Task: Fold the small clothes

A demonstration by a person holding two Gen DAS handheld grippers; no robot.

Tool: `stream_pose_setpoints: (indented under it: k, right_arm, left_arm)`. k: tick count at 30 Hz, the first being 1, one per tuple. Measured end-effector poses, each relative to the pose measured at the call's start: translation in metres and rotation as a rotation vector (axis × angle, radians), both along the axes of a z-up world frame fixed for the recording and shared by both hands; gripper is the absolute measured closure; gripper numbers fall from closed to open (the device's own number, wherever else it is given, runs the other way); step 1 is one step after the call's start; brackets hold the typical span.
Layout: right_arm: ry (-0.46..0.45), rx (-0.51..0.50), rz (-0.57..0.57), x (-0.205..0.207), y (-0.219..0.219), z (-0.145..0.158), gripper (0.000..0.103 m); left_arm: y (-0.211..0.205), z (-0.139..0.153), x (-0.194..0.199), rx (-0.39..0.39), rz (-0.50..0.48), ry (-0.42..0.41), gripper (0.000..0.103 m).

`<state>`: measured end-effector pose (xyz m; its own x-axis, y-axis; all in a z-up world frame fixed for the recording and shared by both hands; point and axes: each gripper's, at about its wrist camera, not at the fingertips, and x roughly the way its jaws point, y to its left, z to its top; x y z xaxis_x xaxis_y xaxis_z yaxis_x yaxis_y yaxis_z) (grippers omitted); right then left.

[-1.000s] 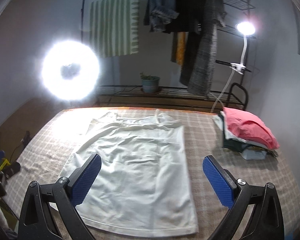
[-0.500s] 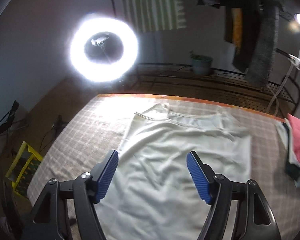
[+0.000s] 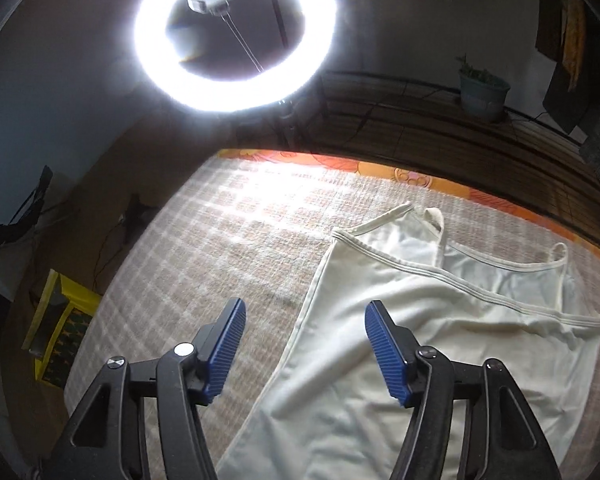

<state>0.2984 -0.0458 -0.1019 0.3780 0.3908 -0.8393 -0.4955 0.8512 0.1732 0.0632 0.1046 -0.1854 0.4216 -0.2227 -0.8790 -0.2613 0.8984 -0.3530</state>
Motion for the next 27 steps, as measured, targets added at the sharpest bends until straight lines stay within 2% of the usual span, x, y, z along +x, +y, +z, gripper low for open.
stream_pose_setpoints:
  k: [2, 5, 7, 10, 19, 22, 25, 27]
  right_arm:
    - [0.028, -0.023, -0.008, 0.015, 0.012, -0.014, 0.042]
    - [0.059, -0.067, -0.020, 0.034, 0.025, -0.033, 0.049]
    - [0.078, -0.087, -0.033, 0.047, 0.032, -0.045, 0.050]
    - [0.109, -0.084, -0.045, 0.061, 0.040, -0.061, 0.054]
    - [0.111, -0.186, -0.042, 0.075, 0.057, -0.089, 0.067]
    - [0.088, -0.216, -0.031, 0.075, 0.058, -0.090, 0.078]
    - [0.074, -0.237, -0.029, 0.077, 0.058, -0.091, 0.096]
    - [0.084, -0.221, -0.036, 0.079, 0.053, -0.089, 0.101]
  left_arm:
    - [-0.003, -0.003, 0.004, 0.006, -0.011, 0.010, 0.070]
    - [-0.006, -0.003, 0.007, 0.015, -0.017, 0.005, 0.076]
    - [-0.006, -0.004, 0.009, -0.002, -0.015, 0.008, 0.087]
    - [-0.005, -0.005, 0.012, -0.013, -0.009, 0.005, 0.095]
    - [-0.005, -0.002, 0.017, -0.030, -0.015, -0.015, 0.099]
    - [-0.010, 0.003, 0.017, -0.018, -0.027, -0.036, 0.100]
    - [-0.014, 0.007, 0.015, -0.013, -0.034, -0.056, 0.100]
    - [-0.016, 0.010, 0.014, -0.012, -0.040, -0.068, 0.100]
